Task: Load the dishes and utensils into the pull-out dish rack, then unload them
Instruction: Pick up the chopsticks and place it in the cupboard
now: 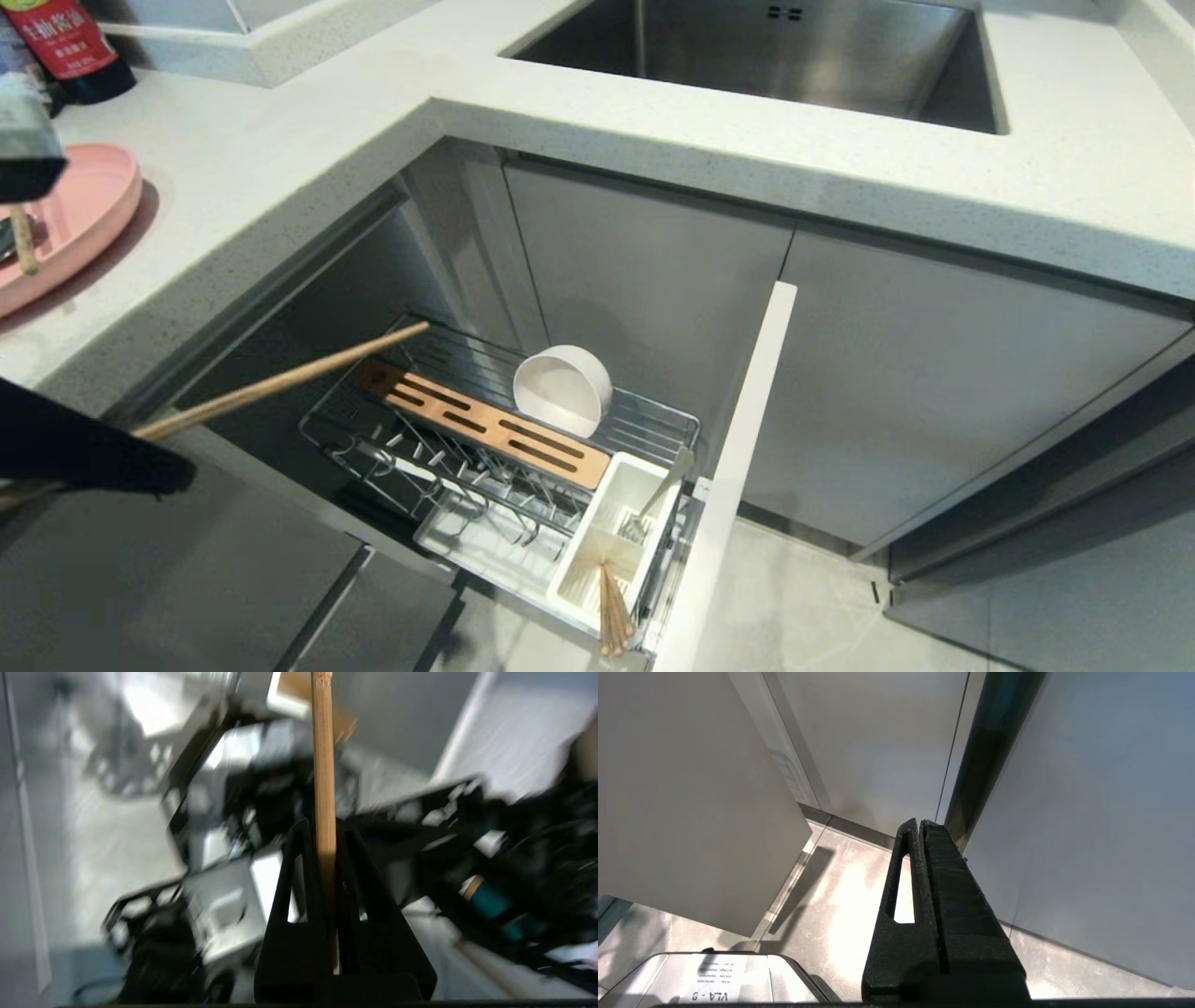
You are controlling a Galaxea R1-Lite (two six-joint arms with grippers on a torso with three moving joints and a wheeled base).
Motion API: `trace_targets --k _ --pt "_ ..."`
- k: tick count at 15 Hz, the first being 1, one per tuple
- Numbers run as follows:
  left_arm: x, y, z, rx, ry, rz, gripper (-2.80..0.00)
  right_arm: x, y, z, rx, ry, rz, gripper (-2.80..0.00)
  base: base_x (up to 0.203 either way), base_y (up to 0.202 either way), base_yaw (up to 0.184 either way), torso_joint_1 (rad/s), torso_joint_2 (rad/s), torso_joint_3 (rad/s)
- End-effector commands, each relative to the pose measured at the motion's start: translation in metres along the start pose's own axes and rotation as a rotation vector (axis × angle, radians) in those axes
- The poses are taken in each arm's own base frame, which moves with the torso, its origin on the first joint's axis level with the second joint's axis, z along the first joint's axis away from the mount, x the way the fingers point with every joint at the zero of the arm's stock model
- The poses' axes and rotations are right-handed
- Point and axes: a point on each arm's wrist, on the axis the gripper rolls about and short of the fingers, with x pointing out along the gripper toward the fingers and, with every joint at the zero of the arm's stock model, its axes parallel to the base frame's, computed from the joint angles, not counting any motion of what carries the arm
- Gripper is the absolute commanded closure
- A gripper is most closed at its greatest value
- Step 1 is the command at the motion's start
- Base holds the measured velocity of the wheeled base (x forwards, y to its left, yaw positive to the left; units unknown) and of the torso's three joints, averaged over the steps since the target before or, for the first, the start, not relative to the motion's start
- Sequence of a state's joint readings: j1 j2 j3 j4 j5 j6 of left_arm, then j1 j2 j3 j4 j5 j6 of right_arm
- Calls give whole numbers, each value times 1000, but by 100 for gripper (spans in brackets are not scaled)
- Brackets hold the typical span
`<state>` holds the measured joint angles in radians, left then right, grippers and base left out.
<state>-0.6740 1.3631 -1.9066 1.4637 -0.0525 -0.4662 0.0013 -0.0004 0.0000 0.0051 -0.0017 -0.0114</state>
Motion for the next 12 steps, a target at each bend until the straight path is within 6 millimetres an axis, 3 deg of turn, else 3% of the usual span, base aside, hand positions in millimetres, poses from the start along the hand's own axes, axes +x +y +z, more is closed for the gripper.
trace_targets --k 1,8,12 --pt "28 -6 9 16 127 49 0 0 0 0 -1 1 0 0 0 0 0 0 0 0" --pt "122 -33 7 138 457 151 0 0 0 0 1 0 0 0 0 0 0 0 0 0" --pt "155 -37 8 222 487 143 0 0 0 0 -1 1 0 0 0 0 0 0 0 0"
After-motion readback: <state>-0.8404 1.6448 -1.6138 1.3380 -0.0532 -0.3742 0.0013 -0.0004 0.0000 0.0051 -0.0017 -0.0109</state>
